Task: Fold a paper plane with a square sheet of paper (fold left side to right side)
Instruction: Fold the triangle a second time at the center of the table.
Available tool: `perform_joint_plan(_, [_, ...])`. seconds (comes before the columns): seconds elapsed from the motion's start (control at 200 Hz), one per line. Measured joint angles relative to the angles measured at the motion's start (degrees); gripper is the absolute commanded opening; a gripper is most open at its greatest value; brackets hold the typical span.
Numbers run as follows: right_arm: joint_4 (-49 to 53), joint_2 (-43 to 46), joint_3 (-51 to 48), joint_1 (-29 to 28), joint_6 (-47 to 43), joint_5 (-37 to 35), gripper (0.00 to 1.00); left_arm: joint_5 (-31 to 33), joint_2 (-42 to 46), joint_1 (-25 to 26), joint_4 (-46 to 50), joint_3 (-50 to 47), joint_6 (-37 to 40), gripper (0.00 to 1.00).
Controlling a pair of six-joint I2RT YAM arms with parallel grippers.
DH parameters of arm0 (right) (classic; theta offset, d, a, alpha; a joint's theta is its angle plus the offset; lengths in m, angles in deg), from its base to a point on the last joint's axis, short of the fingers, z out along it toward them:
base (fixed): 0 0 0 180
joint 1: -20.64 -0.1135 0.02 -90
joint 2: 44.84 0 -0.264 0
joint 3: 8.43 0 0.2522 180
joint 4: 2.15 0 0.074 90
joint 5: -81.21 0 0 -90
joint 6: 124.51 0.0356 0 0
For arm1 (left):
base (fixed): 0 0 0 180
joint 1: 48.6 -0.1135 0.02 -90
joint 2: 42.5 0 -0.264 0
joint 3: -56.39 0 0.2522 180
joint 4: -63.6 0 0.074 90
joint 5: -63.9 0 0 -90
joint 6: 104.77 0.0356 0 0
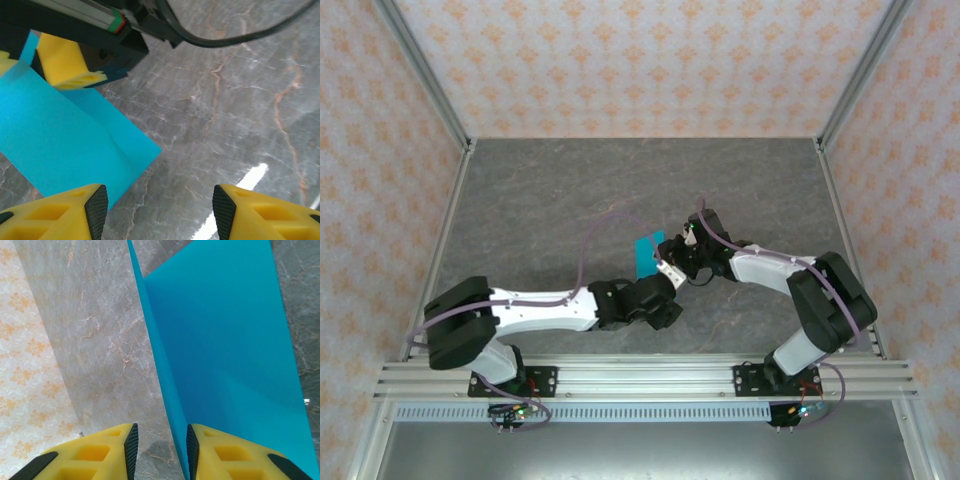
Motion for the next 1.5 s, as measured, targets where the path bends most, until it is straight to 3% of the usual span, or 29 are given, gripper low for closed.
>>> perform_joint_plan(0.215, [0.2,-0.1,0.0,0.0,0.0,0.2,0.34,4.7,-6.3,0.1,4.3,5.1,-1.6,0.52])
perform_joint_plan(0.43, [0.2,-0.2,0.0,0.0,0.0,0.6,0.34,7.1,-8.3,0.1,7.1,6.4,-2.6,0.17])
perform_joint_plan(0.58, [0.3,-0.3,0.0,0.0,0.0,0.6,0.35,7.9,-8.3,0.1,7.2,6.4,-2.4,0.00])
perform_joint_plan(0.751, [1.3,-0.5,0.0,0.0,-0.7,0.3,0.41,8.1,-8.3,0.1,7.2,6.4,-2.6,0.00])
perform_joint_plan(1.001, [6.9,-0.1,3.4,0.9,-3.7,-2.3,0.65,7.9,-7.3,0.0,7.2,5.9,-2.6,0.00])
perform_joint_plan(1.231, [12.5,4.5,8.5,5.1,-7.0,-4.7,0.86,4.7,-4.0,-2.3,5.5,2.7,-3.0,0.00])
perform_joint_plan(1.386, [15.7,9.0,9.8,7.8,-8.8,-6.8,0.85,0.3,-1.7,-5.1,3.0,0.0,-3.5,0.00])
perform_joint_plan(1.441, [17.3,11.2,9.8,8.3,-9.9,-8.1,0.79,-1.5,-1.0,-6.2,1.8,-0.9,-3.9,0.00])
perform_joint_plan(1.501, [18.7,13.8,9.4,8.5,-10.9,-9.6,0.66,-3.8,-0.4,-7.6,0.6,-1.9,-4.2,0.00])
